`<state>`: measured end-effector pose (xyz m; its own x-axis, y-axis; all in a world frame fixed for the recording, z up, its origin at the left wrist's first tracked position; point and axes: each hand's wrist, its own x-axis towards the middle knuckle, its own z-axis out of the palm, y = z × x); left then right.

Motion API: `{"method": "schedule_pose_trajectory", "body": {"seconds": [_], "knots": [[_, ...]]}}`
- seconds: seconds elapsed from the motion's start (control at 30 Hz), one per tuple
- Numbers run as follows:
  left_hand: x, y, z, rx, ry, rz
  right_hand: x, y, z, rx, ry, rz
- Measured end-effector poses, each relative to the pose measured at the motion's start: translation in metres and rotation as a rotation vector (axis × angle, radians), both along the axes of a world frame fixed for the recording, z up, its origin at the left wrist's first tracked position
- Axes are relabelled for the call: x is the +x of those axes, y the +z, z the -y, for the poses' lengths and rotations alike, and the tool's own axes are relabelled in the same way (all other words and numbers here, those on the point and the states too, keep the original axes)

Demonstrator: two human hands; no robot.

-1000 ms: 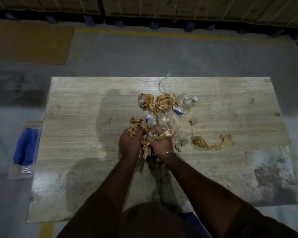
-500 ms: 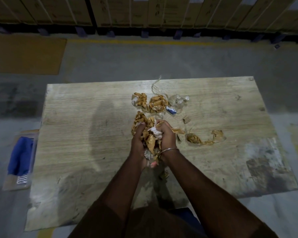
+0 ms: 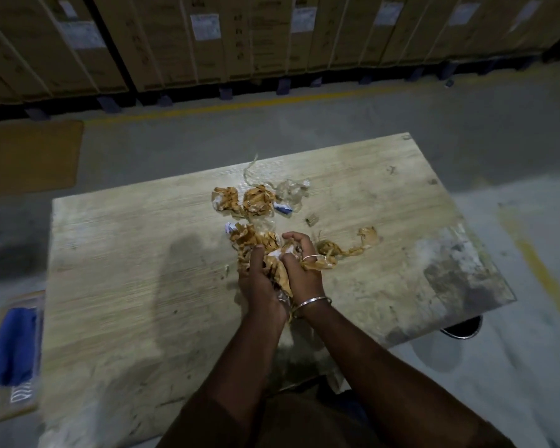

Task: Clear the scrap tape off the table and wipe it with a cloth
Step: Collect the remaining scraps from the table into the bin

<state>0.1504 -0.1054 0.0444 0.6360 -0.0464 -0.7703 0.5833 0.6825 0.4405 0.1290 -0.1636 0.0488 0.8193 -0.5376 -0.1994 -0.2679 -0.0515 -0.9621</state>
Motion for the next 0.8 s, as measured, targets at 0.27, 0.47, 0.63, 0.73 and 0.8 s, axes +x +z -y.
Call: {"method": "schedule_pose_trajectory", "body": {"seconds": [0.27,0.47,0.63,0.73,0.8], "knots": [[-0.038,0.024,0.072,0.031,-0.083,0.075,-0.053,0.035,0.065,0.302,-0.283,0.108],[-0.102,0.036,0.162,-0.023,-0.204,0.163,-0.122,0.049,0.151,0.413,-0.367,0.184],[-0.178,0.033,0.244,-0.006,-0.294,0.156,-0.204,0.044,0.230,0.449,-0.479,0.223],[-0.224,0.031,0.292,-0.072,-0.372,0.174,-0.251,0.042,0.275,0.438,-0.543,0.232],[-0.251,0.032,0.323,-0.118,-0.440,0.187,-0.278,0.046,0.303,0.456,-0.593,0.249]]}}
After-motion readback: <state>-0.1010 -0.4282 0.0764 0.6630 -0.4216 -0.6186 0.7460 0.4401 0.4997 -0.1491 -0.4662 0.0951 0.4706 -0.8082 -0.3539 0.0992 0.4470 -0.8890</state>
